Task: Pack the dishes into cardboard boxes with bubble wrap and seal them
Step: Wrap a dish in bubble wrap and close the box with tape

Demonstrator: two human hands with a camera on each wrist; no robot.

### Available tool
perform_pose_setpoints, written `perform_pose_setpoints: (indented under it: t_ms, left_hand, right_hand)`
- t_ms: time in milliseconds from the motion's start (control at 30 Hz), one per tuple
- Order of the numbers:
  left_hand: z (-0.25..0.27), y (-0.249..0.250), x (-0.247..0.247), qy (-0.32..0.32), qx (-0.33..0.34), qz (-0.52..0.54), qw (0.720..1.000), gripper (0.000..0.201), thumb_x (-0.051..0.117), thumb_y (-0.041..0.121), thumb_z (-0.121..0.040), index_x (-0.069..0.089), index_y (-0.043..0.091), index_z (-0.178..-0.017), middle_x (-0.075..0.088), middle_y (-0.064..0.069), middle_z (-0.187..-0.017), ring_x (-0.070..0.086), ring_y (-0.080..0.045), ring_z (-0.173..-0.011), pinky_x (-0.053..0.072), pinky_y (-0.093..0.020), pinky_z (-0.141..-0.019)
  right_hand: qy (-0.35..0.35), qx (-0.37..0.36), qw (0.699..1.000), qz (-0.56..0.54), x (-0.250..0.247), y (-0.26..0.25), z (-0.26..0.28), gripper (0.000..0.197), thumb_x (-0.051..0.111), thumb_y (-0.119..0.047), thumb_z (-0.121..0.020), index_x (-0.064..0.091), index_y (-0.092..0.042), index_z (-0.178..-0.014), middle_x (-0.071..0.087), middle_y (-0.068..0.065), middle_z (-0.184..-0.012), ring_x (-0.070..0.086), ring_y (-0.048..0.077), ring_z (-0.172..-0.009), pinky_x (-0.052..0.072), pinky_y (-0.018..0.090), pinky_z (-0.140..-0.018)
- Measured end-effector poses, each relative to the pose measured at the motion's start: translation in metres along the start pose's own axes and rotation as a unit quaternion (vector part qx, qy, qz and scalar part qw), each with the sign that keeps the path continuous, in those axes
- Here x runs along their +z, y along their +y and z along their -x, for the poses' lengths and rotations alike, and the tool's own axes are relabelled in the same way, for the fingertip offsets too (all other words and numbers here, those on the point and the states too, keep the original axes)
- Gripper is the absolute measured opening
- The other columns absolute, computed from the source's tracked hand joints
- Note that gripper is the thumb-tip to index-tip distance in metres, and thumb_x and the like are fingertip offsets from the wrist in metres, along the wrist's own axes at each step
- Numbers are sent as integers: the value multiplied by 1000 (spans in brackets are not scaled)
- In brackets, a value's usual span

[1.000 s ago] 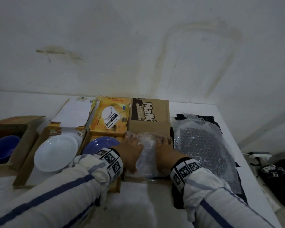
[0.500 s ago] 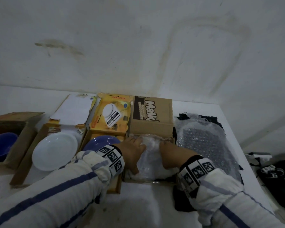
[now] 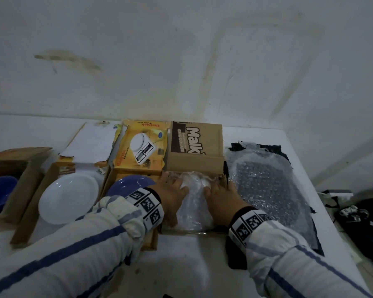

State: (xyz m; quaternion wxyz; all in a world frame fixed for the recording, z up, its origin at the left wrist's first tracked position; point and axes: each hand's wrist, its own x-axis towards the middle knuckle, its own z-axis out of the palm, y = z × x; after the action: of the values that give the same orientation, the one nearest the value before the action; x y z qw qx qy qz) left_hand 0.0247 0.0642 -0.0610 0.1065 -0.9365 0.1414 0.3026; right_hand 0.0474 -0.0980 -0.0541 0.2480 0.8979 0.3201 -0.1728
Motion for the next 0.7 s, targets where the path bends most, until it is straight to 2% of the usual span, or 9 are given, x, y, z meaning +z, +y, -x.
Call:
perform_pose_setpoints:
  t_ms: [133, 267, 333, 400, 533, 700]
  left_hand:
    - [5, 4, 10, 58, 6, 9, 998, 113, 69, 60, -69, 7, 13, -150, 3, -20, -157, 5, -37, -144, -5, -48, -117]
    - [7, -3, 21, 88, 20, 16, 996, 108, 65, 62, -71, 8, 15, -151, 6, -20, -156, 5, -35, -145, -6, -48, -117]
    - [8, -3, 22, 98, 20, 13, 995, 107, 63, 65, -72, 10, 16, -151, 8, -19, -157, 6, -35, -145, -7, -48, -116]
    - [9, -2, 20, 110, 13, 5, 994, 104, 62, 66, -71, 14, 18, -151, 11, -17, -156, 8, -34, -144, -6, -51, -115]
    - [17, -4, 15, 132, 7, 8, 991, 97, 63, 64, -72, 23, 20, -148, 14, -16, -155, 12, -32, -142, 1, -51, -114]
    - [20, -17, 3, 31, -2, 57, 998, 112, 67, 63, -71, 3, 18, -152, -2, -13, -159, -6, -30, -146, -8, -50, -116]
  right_hand:
    - [-14, -7, 999, -28, -2, 1, 5, 72, 59, -27, -83, 24, -5, -142, 22, 21, -149, 28, 35, -135, 21, 50, -108]
    - [-15, -20, 996, -84, -16, -4, 8, 65, 57, -27, -81, 33, -6, -139, 27, 17, -142, 27, 36, -130, 22, 50, -110]
    - [-17, -25, 989, -144, -20, -12, 5, 72, 61, -35, -78, 30, -9, -138, 28, 15, -142, 30, 36, -129, 27, 52, -108]
    - [-23, -19, 979, -203, -16, -18, 2, 84, 66, -41, -72, 25, -12, -139, 17, 14, -149, 27, 37, -133, 31, 54, -106]
    - [-21, 2, 968, -250, -2, -21, -6, 93, 72, -42, -67, 21, -15, -139, -5, 9, -156, 11, 38, -141, 30, 59, -107]
    - [-45, -3, 962, -271, 4, -20, -13, 101, 71, -35, -72, 8, -13, -147, -21, 10, -155, -26, 37, -140, 18, 59, -114]
